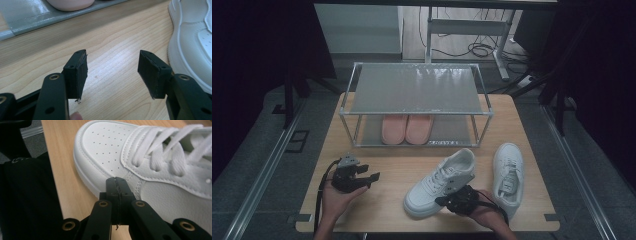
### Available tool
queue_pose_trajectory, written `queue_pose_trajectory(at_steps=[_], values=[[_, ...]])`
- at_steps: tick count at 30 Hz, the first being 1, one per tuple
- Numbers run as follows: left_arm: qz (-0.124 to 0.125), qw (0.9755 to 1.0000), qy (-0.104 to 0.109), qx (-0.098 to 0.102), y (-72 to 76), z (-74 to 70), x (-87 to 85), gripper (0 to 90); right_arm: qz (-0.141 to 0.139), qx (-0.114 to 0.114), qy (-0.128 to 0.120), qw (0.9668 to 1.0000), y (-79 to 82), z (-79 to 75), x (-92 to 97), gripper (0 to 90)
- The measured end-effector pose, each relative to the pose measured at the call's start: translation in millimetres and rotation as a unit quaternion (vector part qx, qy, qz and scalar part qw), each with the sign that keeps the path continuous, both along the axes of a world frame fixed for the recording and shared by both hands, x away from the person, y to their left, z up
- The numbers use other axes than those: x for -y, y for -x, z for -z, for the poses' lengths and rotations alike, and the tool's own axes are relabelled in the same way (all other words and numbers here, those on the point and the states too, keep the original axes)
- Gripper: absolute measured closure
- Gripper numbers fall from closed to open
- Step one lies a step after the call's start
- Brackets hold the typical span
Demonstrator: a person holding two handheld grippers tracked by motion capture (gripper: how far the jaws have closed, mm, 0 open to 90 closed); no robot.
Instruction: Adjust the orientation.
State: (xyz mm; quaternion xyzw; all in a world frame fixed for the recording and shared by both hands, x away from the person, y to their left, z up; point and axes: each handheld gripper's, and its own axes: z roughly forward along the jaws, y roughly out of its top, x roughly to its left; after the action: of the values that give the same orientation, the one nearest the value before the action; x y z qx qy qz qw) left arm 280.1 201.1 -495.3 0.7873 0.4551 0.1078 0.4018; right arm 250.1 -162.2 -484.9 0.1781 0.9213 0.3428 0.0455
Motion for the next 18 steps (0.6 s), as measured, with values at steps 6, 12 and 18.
queue_pose_trajectory(at_steps=[6, 12, 18], values=[[-0.005, 1.0, 0.002, 0.001, 0.4, -0.2, -2.1, 41.7, 0.007, -0.006, 0.001, 1.0, -12.4, -0.1, -18.4, 90.0], [-0.007, 1.0, 0.002, 0.001, 0.3, -0.1, -4.1, 41.7, 0.015, -0.013, 0.007, 0.9998, -27.6, -1.0, -36.0, 90.0], [-0.009, 1.0, 0.002, 0.0, 0.0, 0.9, -5.3, 41.7, 0.034, -0.01, 0.018, 0.9992, -37.6, -2.0, -49.5, 90.0]])
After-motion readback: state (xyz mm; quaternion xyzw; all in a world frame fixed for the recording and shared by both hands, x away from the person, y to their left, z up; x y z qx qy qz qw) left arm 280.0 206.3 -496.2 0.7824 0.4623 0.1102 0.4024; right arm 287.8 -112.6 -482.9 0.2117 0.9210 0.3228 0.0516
